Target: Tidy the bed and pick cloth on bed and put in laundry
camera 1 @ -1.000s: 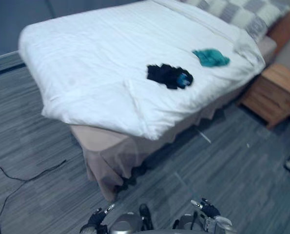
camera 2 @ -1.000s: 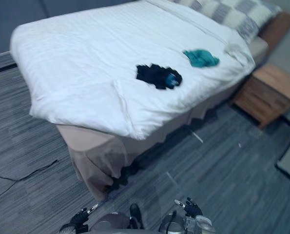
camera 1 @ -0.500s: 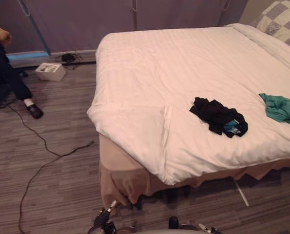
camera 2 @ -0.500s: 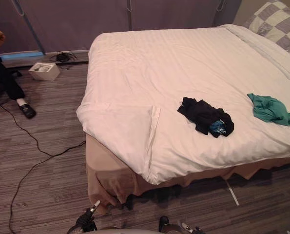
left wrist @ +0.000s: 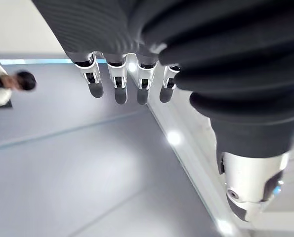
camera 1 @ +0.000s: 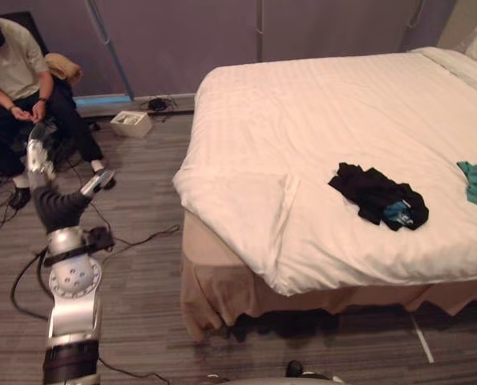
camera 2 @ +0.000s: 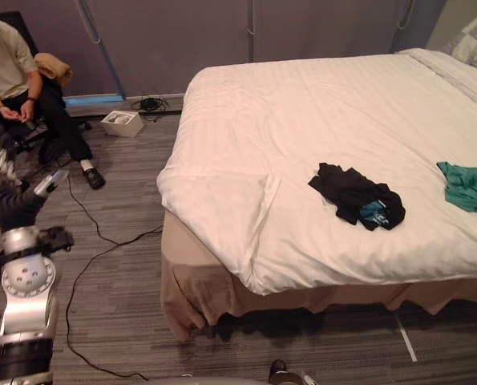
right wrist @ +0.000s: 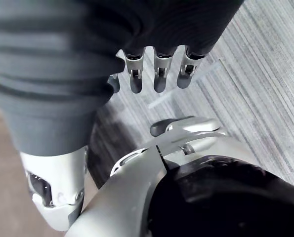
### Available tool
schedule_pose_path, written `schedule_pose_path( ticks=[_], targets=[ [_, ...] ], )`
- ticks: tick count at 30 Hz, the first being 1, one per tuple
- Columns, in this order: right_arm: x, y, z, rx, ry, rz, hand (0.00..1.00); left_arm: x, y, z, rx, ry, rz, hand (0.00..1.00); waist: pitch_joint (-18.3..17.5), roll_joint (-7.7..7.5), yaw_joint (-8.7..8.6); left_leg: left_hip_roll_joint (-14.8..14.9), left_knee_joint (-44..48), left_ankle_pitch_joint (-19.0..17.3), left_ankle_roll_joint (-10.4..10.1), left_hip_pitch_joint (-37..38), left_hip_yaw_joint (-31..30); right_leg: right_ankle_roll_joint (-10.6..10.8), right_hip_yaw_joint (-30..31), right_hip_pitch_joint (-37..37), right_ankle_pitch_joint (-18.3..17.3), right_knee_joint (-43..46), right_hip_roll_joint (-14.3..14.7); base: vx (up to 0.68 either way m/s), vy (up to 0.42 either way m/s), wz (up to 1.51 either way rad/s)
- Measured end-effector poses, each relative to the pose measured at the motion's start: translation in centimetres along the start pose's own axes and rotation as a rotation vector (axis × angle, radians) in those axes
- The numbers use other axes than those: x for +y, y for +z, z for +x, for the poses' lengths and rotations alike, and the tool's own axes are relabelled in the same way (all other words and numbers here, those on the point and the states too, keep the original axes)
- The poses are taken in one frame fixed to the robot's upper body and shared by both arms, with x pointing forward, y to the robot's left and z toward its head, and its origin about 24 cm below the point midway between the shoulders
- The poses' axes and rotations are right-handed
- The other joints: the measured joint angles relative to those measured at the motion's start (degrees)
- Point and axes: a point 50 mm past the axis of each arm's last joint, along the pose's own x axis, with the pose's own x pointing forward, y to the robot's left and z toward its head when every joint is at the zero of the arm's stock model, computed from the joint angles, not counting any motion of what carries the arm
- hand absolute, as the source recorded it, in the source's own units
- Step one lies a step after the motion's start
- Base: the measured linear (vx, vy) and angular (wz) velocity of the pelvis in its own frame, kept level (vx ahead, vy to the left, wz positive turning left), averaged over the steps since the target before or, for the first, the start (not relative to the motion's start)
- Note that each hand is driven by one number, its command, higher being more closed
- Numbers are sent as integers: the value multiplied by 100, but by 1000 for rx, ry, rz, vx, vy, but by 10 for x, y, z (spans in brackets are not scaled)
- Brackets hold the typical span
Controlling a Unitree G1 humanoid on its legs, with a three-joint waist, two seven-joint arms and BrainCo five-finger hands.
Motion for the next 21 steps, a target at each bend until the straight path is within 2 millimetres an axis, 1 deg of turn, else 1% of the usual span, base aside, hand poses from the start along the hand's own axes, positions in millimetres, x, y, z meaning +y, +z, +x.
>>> schedule_pose_path(
  ticks=[1,2,3,4,5,6,7,8,10,11,12,13,14,17,19,20,21],
  targets=[
    [2,3,0,-14,8,-7,0,-15,5,10,-17,-65,-25,0,21,-28,-45,39,-5,33,4,-7,95,-34,100,-111,-18,105,42,-8,-43,-27],
    [3,5,0,-20,13,-11,0,-24,6,15,-18,-97,-38,0,39,-48,-67,51,6,46,-2,-25,125,-63,146,-198,-46,202,55,-24,-56,-37],
    [6,9,1,-34,22,-20,0,-41,7,26,-12,-156,-53,0,122,-98,-145,64,54,66,4,-98,150,-84,209,-366,-121,409,57,-80,-66,-37],
    [11,19,2,-72,39,-25,0,-64,8,41,8,-244,-49,0,295,-149,-194,69,116,76,14,-216,228,-112,286,-619,-170,650,42,-75,-56,-32],
    [14,24,3,-86,49,-27,0,-71,7,47,18,-273,-40,0,382,-169,-222,70,156,76,15,-285,252,-115,320,-716,-173,713,36,-118,-48,-30],
    [21,36,4,-128,72,-34,0,-85,6,59,43,-322,-22,0,566,-210,-347,64,204,76,15,-444,314,-111,402,-944,-174,798,25,-148,-29,-30],
    [30,52,4,-189,102,-37,0,-97,-1,69,96,-363,11,0,766,-240,-467,63,257,99,47,-649,442,-85,490,-1217,-112,815,16,-173,-28,-34],
    [33,58,3,-213,113,-37,0,-102,-5,72,122,-379,27,0,843,-250,-488,63,263,103,50,-718,510,-69,549,-1317,-72,808,21,-151,-11,-47],
    [44,76,1,-278,150,-50,0,-117,-19,78,224,-434,70,0,1162,-275,-575,94,363,96,62,-892,683,-88,673,-1514,47,776,44,-66,-1,-35],
    [49,82,0,-304,167,-44,0,-120,-24,79,266,-436,78,0,1296,-276,-646,132,455,79,86,-966,726,-87,684,-1566,68,779,52,-39,-2,-17],
    [54,87,-2,-330,184,-57,0,-124,-29,81,310,-435,85,0,1400,-283,-659,173,564,63,105,-1047,773,-148,714,-1631,128,787,68,-36,-1,-15],
    [59,93,-4,-360,201,-66,0,-126,-33,83,352,-437,101,0,1503,-290,-667,221,672,35,141,-1136,819,-147,739,-1691,149,794,87,-24,-2,-15],
    [64,98,-6,-386,215,-68,0,-127,-37,85,386,-441,121,100,1565,-301,-669,259,775,-8,163,-1233,845,-149,753,-1772,154,818,101,-21,-7,-11],
    [79,119,-13,-482,253,-77,0,-125,-48,92,484,-466,222,100,1761,-374,-659,428,1158,-186,176,-1514,872,-153,763,-1904,181,826,167,-17,-3,-3],
    [85,127,-18,-527,264,-68,0,-120,-49,95,485,-461,288,100,1770,-374,-639,498,1320,-278,186,-1614,867,-153,765,-1950,183,828,193,-6,5,-4],
    [89,133,-21,-557,266,-65,0,-117,-50,97,493,-470,363,100,1783,-390,-602,554,1433,-348,184,-1631,871,-153,783,-1941,184,835,218,-6,14,-8],
    [91,136,-22,-570,269,-68,0,-116,-51,98,496,-473,382,100,1784,-393,-597,564,1457,-365,185,-1634,871,-153,784,-1935,183,839,221,-1,15,-6]
  ],
)
